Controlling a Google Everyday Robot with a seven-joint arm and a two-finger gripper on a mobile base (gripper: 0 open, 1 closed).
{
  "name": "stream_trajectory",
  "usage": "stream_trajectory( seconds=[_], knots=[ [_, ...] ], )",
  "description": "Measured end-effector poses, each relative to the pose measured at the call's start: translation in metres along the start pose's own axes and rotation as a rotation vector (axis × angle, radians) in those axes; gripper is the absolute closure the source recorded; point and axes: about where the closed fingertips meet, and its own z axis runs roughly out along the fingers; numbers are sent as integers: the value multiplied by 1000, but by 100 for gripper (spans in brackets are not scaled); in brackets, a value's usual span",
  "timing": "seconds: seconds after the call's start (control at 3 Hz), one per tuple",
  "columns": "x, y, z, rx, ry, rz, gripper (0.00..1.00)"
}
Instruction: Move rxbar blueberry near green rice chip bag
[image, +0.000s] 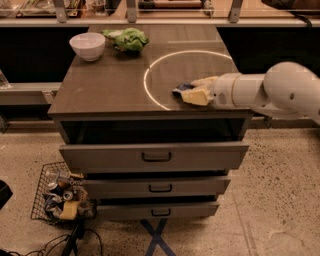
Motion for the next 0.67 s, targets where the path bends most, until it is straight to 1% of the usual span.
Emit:
stream_trajectory(
  seconds=[0.33,0.67],
  knots=[
    [-38,-18,-25,72,70,-84,100],
    [-61,-41,-42,136,118,-123,100]
  ],
)
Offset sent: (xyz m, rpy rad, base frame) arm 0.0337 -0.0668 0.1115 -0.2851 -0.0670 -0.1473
